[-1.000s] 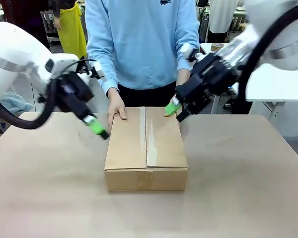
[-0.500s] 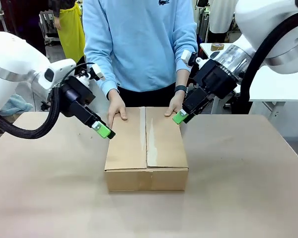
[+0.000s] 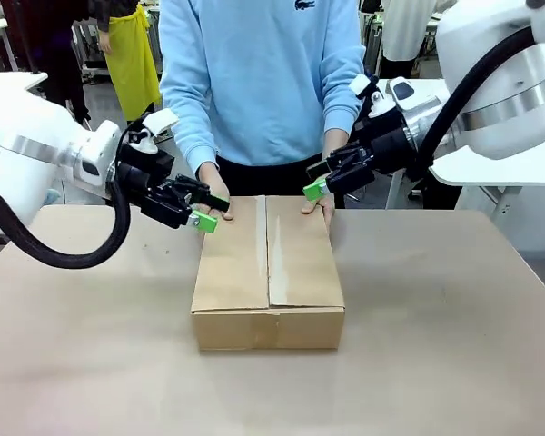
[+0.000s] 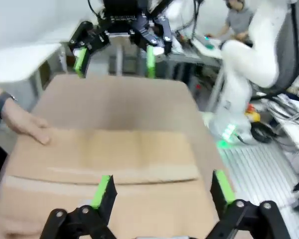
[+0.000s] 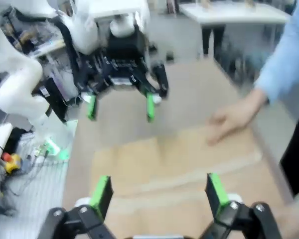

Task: Pack the gift set into the box.
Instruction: Press and hold the closed box until the human finishes sealing it.

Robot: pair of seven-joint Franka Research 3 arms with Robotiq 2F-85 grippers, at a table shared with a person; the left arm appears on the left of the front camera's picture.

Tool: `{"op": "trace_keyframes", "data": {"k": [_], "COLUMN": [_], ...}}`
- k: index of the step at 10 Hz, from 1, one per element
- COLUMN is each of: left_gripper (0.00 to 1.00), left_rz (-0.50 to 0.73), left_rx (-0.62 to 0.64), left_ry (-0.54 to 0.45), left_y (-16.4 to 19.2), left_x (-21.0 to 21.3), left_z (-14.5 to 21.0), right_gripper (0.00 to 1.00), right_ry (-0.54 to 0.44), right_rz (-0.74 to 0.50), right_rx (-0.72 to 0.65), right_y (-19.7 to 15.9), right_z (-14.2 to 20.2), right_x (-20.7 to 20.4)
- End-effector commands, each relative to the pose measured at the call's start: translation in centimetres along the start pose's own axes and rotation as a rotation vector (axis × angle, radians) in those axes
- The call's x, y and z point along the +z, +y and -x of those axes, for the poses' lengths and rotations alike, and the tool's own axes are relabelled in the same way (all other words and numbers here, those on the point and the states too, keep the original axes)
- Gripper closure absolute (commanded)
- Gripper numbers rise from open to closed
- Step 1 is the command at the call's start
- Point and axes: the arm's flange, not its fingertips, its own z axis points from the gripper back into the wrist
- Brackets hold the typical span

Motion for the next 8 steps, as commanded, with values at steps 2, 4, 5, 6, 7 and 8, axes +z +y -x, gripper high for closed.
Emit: {"op": "trace_keyframes", "data": {"k": [2, 4, 5, 6, 7, 8], "left_gripper": [0.00, 0.00, 0.00, 0.00, 0.00, 0.00], "left_rz": [-0.108, -0.106, -0.106, -0.109, 0.005, 0.008], "left_rx": [-0.121, -0.116, -0.116, -0.048, -0.120, -0.148], "left_ry": [-0.220, -0.141, -0.141, -0.187, -0.159, -0.154], "left_y": [2.0, 1.9, 1.9, 2.7, 3.1, 3.7], "left_x": [1.2, 1.0, 1.0, 1.9, 0.9, 0.6], "left_z": [3.8, 2.7, 2.7, 4.8, 5.7, 6.9], "right_gripper": [0.00, 0.00, 0.00, 0.00, 0.00, 0.00], "right_ry": [-0.173, -0.178, -0.178, -0.131, -0.122, -0.123], "right_rz": [-0.324, -0.172, -0.172, -0.240, -0.196, -0.192], "right_rx": [0.116, 0.130, 0.130, 0.065, 0.086, 0.080], "right_y": [-3.4, -1.2, -1.2, -2.5, -3.2, -3.9], "right_z": [8.5, 4.9, 4.9, 10.6, 10.4, 11.5], "right_x": [-3.9, -2.5, -2.5, -4.4, -4.8, -5.5]}}
